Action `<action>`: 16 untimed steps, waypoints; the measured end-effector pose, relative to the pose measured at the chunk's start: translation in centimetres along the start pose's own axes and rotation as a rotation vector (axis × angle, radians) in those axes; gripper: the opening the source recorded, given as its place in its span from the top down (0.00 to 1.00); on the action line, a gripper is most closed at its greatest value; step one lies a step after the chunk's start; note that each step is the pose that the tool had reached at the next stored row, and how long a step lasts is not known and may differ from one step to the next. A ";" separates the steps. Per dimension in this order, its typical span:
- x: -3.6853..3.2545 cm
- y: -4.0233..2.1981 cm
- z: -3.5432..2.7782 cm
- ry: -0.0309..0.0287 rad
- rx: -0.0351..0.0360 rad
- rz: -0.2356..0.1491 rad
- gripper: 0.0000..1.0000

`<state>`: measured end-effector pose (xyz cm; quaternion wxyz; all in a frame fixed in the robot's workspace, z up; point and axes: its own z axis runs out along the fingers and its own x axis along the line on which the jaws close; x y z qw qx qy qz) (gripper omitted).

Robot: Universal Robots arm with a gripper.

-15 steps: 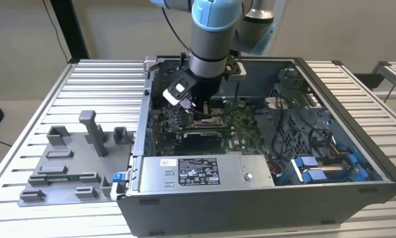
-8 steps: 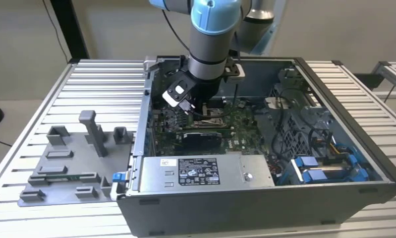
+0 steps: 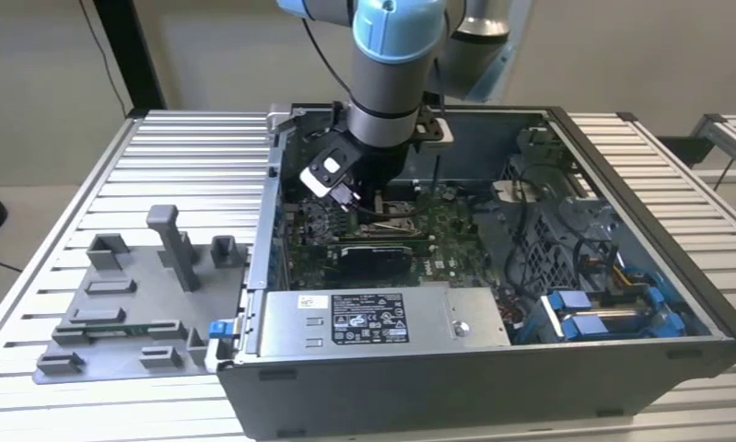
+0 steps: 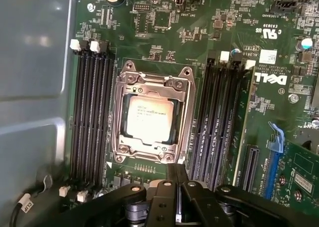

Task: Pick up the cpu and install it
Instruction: 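Install the second cpu locking lever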

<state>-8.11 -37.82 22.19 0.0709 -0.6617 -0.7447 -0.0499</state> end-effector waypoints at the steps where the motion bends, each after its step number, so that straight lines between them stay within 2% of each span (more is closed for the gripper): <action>1: 0.02 -0.03 0.01 0.0000 0.0002 0.000 1.00; 8: 0.17 -0.11 0.17 0.0000 0.0002 0.000 1.00; 16: 0.38 -0.57 0.95 -0.0001 0.0003 0.000 1.00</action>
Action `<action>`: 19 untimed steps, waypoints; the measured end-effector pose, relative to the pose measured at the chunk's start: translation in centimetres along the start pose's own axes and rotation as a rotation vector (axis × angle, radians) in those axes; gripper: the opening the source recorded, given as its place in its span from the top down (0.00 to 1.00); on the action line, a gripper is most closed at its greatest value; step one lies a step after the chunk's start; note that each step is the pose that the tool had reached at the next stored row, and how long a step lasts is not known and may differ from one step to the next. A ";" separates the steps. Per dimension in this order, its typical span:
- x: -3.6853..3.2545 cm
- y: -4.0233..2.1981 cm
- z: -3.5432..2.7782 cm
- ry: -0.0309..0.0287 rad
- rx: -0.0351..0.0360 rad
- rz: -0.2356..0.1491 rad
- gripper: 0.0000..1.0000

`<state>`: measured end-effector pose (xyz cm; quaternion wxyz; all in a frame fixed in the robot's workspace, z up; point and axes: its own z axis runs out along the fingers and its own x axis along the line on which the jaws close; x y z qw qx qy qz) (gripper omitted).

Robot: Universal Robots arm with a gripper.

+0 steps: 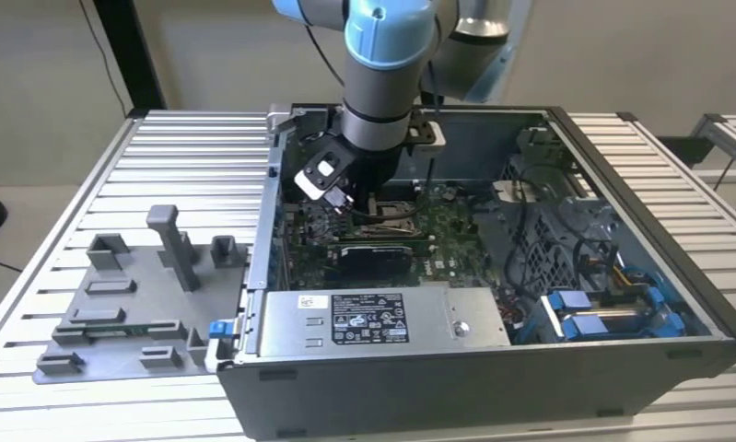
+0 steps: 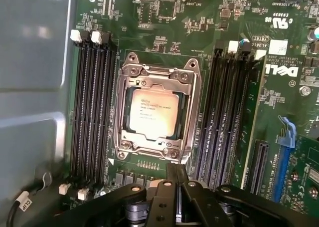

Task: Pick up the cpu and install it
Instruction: 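Install the second cpu locking lever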

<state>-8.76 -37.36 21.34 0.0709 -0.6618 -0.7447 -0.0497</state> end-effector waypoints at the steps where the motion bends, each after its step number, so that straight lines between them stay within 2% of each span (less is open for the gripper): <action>1: 0.02 -0.02 0.12 0.0000 0.0000 0.000 1.00; 7: 0.03 -0.06 0.69 0.0000 0.0002 0.000 1.00; 19: -0.02 -0.06 0.99 -0.0002 0.0001 0.000 1.00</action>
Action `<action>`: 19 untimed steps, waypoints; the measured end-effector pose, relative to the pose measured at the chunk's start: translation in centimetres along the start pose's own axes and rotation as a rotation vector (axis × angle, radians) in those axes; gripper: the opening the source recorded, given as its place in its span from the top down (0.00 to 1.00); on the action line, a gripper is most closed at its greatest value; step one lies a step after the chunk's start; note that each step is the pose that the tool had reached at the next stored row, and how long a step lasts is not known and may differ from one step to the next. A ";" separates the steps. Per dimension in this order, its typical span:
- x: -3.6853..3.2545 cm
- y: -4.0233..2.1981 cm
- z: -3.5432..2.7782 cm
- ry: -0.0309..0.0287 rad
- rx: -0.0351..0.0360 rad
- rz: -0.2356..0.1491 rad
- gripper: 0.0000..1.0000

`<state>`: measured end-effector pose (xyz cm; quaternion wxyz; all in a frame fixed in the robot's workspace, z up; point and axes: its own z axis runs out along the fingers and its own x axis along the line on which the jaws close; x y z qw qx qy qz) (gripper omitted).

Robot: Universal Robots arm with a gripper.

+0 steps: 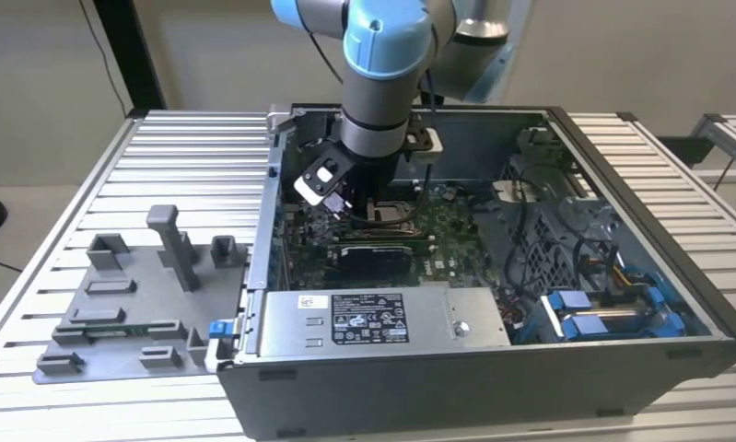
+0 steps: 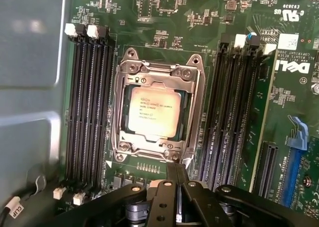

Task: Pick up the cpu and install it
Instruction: 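Install the second cpu locking lever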

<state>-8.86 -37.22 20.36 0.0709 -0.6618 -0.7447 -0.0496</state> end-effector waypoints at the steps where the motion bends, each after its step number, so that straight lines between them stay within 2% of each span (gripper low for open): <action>1: -0.01 0.00 0.01 -0.0002 0.0001 0.000 1.00; 19: -0.20 0.00 0.35 -0.0061 0.0009 -0.001 1.00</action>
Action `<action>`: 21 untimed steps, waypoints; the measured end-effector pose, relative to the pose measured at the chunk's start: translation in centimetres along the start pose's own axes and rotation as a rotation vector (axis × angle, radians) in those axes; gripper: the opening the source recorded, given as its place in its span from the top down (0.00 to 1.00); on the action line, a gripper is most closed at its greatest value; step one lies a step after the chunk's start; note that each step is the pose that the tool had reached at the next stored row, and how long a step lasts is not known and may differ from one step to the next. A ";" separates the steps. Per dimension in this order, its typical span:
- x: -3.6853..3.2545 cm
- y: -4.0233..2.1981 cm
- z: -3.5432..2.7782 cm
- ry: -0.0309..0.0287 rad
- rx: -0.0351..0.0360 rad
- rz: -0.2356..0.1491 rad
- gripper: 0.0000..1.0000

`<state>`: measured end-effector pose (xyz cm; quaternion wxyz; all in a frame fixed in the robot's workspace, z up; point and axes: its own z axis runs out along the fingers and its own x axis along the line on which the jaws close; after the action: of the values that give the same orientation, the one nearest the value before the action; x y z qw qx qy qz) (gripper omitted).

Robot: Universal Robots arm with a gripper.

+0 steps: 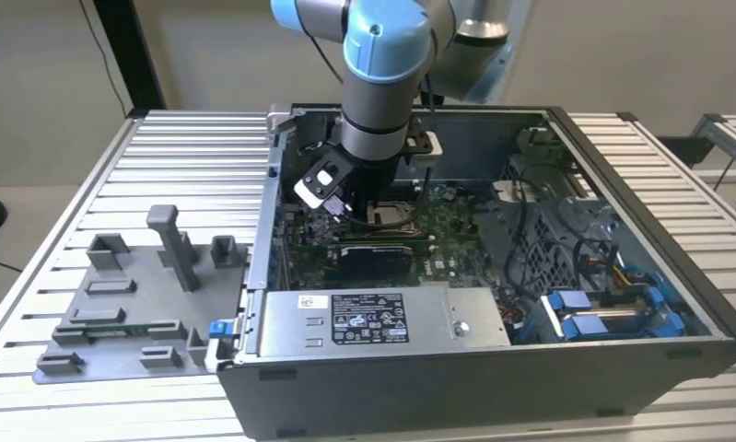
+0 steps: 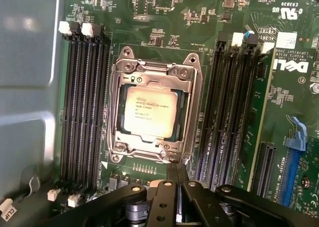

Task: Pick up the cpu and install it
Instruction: 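Install the second cpu locking lever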

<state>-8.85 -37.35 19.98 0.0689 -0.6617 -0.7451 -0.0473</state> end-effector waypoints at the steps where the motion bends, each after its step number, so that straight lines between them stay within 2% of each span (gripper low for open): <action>1: 0.00 0.00 0.02 -0.0004 0.0001 0.000 1.00; 14: -0.17 0.01 0.14 -0.0101 0.0038 0.000 1.00; 21: -0.31 0.04 0.14 -0.0227 0.0096 0.001 1.00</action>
<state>-8.78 -37.63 19.78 0.0636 -0.6623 -0.7457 -0.0362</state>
